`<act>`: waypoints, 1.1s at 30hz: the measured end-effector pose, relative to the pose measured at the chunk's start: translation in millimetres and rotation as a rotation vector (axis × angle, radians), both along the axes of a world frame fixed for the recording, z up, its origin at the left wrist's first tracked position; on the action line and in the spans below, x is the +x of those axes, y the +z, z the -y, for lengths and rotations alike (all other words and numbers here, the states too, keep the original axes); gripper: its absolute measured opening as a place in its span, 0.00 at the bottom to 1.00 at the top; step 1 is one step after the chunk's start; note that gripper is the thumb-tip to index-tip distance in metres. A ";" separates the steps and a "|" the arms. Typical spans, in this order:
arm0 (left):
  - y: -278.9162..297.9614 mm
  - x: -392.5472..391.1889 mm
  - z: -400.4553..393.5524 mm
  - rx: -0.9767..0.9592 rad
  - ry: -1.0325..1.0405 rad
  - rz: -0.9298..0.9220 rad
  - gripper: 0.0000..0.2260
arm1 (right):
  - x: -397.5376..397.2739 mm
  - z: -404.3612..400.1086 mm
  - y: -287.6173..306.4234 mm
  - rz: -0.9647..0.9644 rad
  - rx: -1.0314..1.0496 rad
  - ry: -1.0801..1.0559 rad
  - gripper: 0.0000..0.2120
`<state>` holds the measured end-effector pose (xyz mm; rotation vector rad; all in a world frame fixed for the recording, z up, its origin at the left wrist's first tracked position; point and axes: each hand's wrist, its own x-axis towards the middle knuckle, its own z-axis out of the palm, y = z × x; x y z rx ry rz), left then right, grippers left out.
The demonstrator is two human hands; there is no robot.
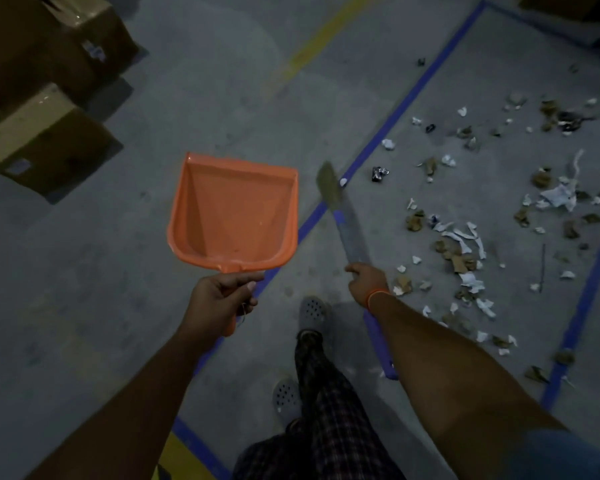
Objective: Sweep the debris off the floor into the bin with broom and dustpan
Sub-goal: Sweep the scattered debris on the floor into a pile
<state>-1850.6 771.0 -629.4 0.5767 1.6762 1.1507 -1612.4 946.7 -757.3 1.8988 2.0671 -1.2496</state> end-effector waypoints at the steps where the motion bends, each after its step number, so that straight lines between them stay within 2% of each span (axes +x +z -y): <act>1: -0.3 -5.7 -13.3 -0.001 -0.006 0.001 0.09 | -11.3 -10.6 -2.2 0.004 -0.025 0.032 0.20; 4: -7.1 -27.9 -57.2 -0.018 -0.035 -0.014 0.09 | -35.8 -46.9 -17.7 0.021 -0.098 0.057 0.18; 9: -13.9 -61.3 -146.6 -0.051 -0.087 -0.024 0.09 | -35.0 -113.8 -41.4 0.021 -0.127 -0.218 0.14; 13: -10.6 -75.6 -218.6 -0.036 -0.154 -0.011 0.08 | -24.7 -171.1 -27.0 0.046 -0.053 -0.424 0.15; 17: -0.3 -82.9 -278.1 -0.010 -0.179 0.011 0.08 | -36.6 -213.1 -3.1 0.089 0.036 -0.540 0.16; 21: 9.7 -103.2 -329.7 0.012 -0.227 0.018 0.08 | -71.7 -255.4 22.5 -0.015 0.016 -0.683 0.19; 25: 10.3 -141.1 -381.2 0.027 -0.270 -0.017 0.08 | -120.5 -305.5 18.1 -0.070 0.048 -0.660 0.20; 27: 8.6 -161.9 -410.1 0.031 -0.296 -0.029 0.08 | -143.8 -332.0 9.8 -0.073 -0.007 -0.629 0.20; 33: 4.6 -224.9 -512.0 0.019 -0.405 -0.010 0.08 | -192.0 -410.9 -12.4 0.038 -0.133 -0.551 0.17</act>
